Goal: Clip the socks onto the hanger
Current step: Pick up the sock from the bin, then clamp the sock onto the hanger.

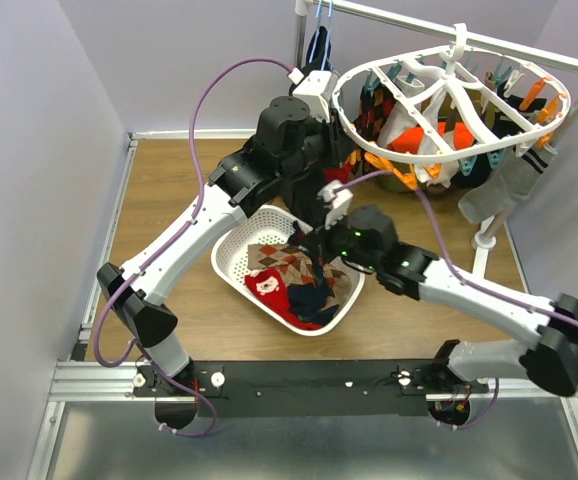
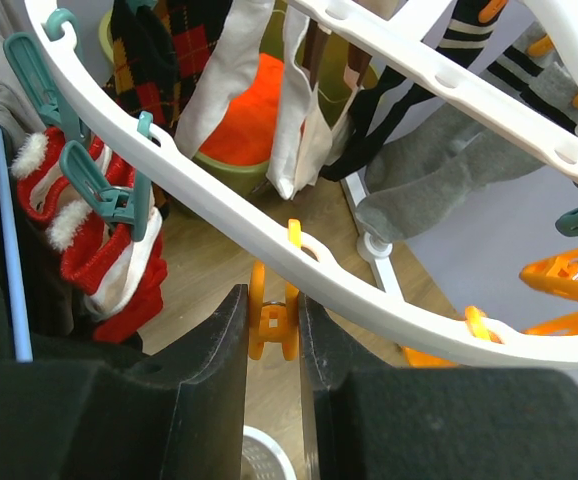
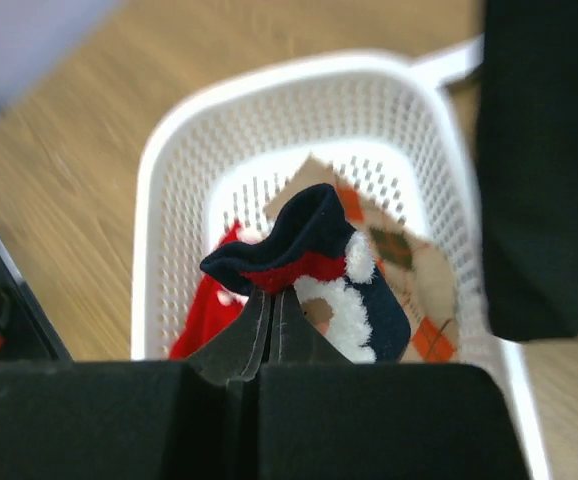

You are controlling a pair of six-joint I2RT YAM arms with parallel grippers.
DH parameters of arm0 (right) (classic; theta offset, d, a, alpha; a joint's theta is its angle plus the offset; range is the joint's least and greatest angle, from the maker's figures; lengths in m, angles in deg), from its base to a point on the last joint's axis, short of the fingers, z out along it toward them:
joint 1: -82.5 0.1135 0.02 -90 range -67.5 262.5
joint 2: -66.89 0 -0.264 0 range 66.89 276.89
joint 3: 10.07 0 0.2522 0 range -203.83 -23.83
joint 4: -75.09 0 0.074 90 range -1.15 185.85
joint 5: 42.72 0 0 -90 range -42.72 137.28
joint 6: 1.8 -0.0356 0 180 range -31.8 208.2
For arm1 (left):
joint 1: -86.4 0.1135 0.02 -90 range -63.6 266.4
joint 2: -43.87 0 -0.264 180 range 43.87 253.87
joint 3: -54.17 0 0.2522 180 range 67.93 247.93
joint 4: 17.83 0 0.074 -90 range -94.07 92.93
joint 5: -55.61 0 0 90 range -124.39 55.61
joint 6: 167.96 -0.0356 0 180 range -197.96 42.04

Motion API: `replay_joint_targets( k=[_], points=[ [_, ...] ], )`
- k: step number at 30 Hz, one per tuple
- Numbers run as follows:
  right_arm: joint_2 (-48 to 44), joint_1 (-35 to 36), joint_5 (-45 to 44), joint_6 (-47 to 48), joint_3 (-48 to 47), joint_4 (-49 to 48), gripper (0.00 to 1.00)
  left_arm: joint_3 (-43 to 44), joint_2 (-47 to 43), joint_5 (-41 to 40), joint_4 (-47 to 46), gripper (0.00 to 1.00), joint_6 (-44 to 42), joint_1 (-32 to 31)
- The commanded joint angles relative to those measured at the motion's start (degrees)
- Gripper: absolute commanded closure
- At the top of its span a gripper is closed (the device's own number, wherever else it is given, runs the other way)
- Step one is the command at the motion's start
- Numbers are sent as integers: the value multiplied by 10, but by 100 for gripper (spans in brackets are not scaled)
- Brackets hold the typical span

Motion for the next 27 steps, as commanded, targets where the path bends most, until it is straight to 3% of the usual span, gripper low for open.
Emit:
replay_joint_targets(
  k=[1, 10, 27],
  points=[
    [-100, 2, -114, -33, 41, -55, 99, -2, -15, 1, 5, 100, -3, -2],
    [-204, 2, -231, -21, 70, -101, 99, -10, -16, 5, -5, 100, -3, -2],
    [-231, 2, -267, 27, 54, -128, 99, -27, -25, 20, -12, 100, 0, -2]
  ],
)
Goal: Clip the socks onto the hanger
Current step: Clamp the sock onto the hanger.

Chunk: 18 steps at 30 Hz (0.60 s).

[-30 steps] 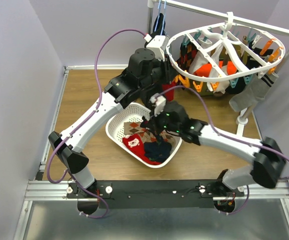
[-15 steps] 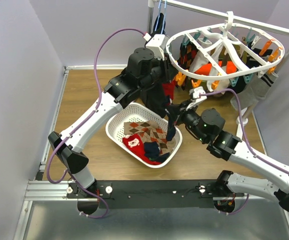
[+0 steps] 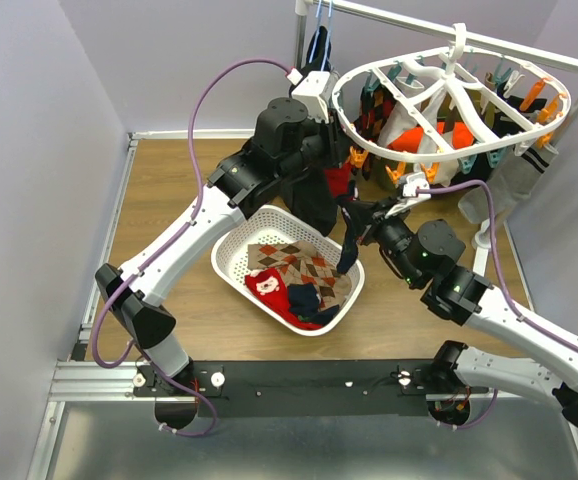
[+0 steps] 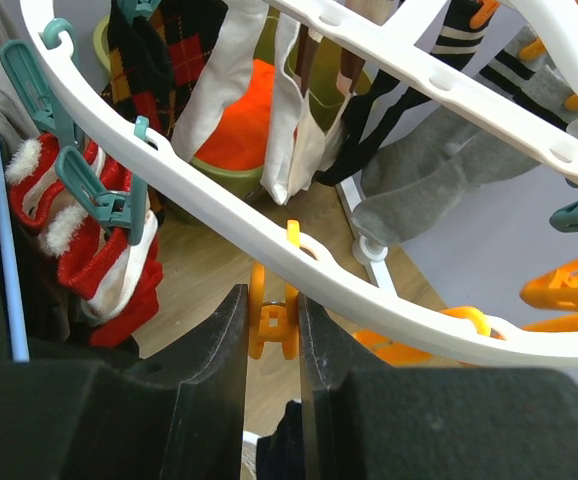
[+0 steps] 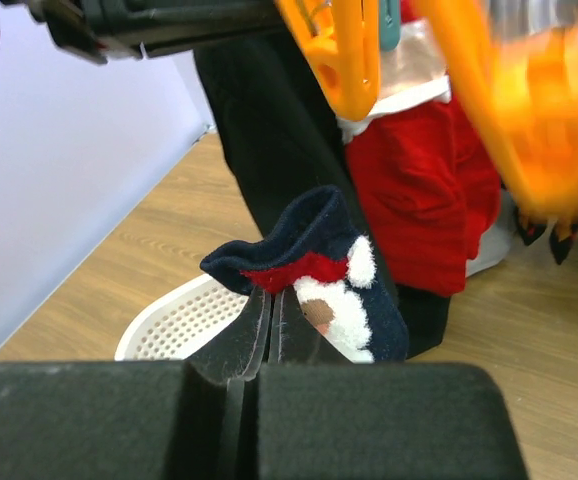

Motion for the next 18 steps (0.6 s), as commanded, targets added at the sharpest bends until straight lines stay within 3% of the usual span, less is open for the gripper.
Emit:
replay_joint_targets(
  k=[1, 18],
  points=[
    [6, 3, -42, 31, -7, -50, 99, -17, -20, 14, 6, 100, 1, -1],
    [46, -19, -56, 47, -18, -101, 99, -30, -27, 21, 0, 100, 4, -1]
  ],
)
